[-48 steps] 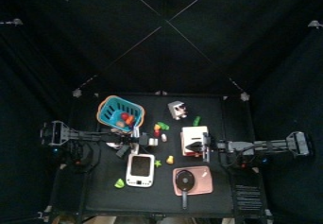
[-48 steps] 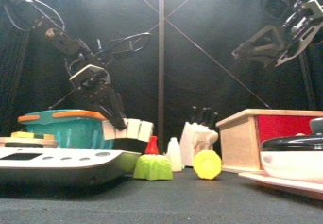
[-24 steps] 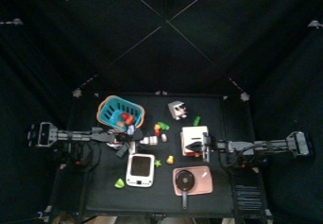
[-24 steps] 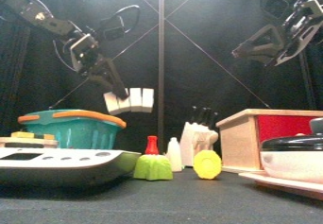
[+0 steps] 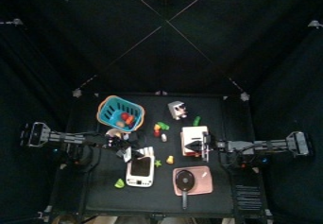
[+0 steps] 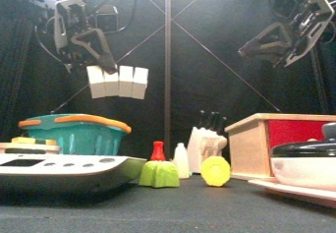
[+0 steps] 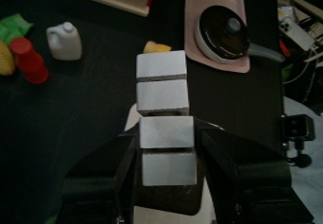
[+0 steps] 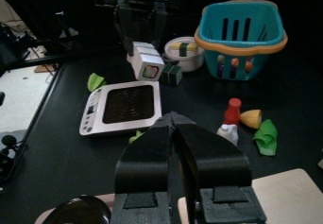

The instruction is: Place white sushi roll on stove

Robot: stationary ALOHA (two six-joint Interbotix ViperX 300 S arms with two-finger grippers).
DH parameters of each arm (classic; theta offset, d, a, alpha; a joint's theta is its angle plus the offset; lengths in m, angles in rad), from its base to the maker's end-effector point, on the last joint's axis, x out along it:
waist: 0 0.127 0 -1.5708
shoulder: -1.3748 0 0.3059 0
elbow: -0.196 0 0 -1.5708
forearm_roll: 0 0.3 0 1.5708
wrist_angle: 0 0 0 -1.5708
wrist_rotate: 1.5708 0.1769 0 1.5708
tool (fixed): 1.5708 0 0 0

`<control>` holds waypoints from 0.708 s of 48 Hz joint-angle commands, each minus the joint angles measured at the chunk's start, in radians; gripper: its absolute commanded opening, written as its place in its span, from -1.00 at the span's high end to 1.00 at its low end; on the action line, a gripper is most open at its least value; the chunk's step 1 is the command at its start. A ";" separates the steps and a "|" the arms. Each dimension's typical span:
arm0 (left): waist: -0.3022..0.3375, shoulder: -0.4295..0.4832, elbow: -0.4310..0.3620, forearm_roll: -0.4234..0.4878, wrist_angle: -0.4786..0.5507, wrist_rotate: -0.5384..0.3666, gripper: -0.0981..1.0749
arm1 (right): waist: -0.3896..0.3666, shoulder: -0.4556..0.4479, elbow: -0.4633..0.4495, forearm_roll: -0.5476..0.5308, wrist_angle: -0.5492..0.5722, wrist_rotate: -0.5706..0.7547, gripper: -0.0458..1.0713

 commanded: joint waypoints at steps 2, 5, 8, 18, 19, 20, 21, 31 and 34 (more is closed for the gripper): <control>0.000 -0.005 -0.020 -0.018 0.014 -0.012 -0.30 | 0.006 0.003 -0.025 0.011 -0.006 0.002 0.88; -0.002 0.000 -0.021 -0.028 0.026 -0.031 -0.30 | 0.008 0.006 -0.026 0.017 -0.006 0.000 0.88; 0.000 0.000 -0.018 -0.020 0.040 -0.049 -0.30 | 0.009 0.009 -0.028 0.023 -0.006 0.002 0.88; 0.034 0.012 0.000 0.097 0.052 -0.109 -0.30 | 0.017 0.025 -0.034 0.025 -0.006 0.000 0.88; 0.040 0.015 -0.002 0.109 0.055 -0.118 -0.30 | 0.017 0.026 -0.034 0.025 -0.006 0.002 0.88; 0.044 0.017 -0.003 0.120 0.058 -0.127 -0.30 | 0.018 0.028 -0.035 0.025 -0.006 0.002 0.88; 0.048 0.020 -0.006 0.133 0.061 -0.137 -0.30 | 0.020 0.031 -0.037 0.025 -0.006 0.000 0.88; 0.057 0.041 -0.029 0.314 0.138 -0.278 -0.30 | 0.023 0.046 -0.041 0.025 -0.006 0.000 0.88; 0.051 0.046 -0.043 0.396 0.173 -0.350 -0.30 | 0.023 0.048 -0.041 0.025 -0.006 0.000 0.88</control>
